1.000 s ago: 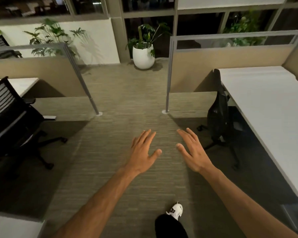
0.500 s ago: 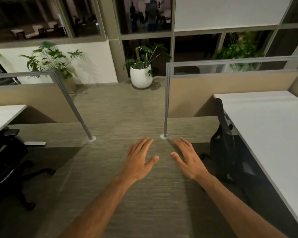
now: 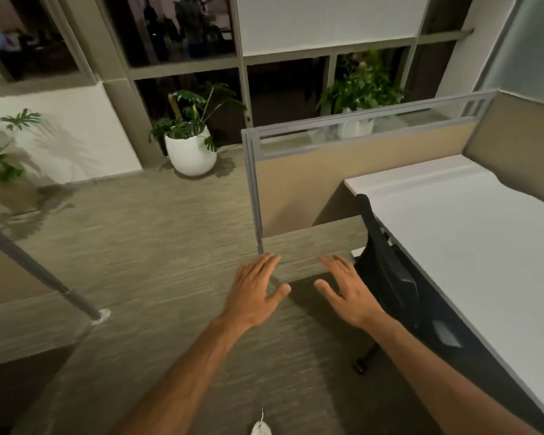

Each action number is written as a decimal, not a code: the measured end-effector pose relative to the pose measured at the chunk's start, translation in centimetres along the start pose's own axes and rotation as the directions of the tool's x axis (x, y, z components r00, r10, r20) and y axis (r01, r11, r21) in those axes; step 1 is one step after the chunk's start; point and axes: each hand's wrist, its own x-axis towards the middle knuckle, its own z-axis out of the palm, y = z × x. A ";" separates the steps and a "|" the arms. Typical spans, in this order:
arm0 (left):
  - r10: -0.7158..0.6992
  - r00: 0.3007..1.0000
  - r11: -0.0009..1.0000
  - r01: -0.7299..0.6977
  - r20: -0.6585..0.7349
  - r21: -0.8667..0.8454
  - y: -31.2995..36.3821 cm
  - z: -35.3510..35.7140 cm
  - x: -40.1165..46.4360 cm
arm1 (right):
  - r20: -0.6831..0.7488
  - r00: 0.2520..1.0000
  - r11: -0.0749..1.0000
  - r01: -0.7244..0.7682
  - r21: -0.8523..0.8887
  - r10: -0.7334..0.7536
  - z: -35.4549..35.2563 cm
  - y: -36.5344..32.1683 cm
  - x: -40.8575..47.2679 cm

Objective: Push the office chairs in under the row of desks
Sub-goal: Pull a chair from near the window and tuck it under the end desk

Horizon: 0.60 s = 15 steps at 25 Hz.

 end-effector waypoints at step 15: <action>0.402 0.835 0.912 -0.401 0.376 -0.084 4.5 10.9 35.0 | -0.219 0.784 0.810 -0.585 0.050 0.580 -8.4 19.2 9.6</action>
